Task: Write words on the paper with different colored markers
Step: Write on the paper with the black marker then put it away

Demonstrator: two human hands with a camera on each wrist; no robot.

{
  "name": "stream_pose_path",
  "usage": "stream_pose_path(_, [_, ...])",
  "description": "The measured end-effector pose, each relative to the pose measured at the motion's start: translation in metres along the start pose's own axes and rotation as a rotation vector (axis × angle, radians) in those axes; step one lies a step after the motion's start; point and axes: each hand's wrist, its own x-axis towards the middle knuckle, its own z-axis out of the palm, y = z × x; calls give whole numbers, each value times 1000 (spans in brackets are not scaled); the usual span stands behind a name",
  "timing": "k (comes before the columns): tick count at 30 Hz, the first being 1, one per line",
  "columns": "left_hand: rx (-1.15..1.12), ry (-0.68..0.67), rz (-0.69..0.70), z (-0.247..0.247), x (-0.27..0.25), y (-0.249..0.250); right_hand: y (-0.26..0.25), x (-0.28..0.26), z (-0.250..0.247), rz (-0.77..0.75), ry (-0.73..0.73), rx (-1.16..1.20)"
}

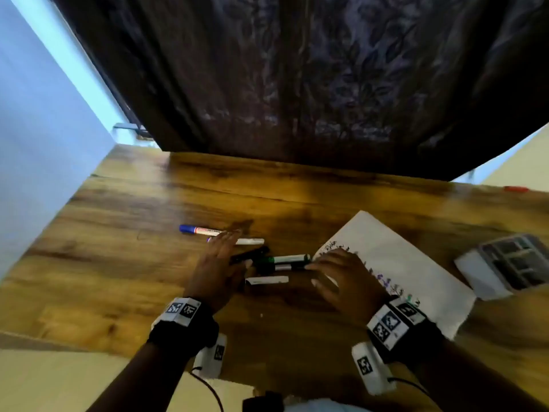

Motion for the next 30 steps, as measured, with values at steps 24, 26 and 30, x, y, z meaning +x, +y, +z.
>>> stream_pose_path(24, [200,-175,281,26,30,-9,3,-3,-1,177,-212,-111])
stream_pose_path(26, [245,-227,324,38,38,8,23,-29,-15,300,-172,-18])
stream_pose_path(30, [334,-356,315,54,54,37,55,-73,-32,572,-54,168])
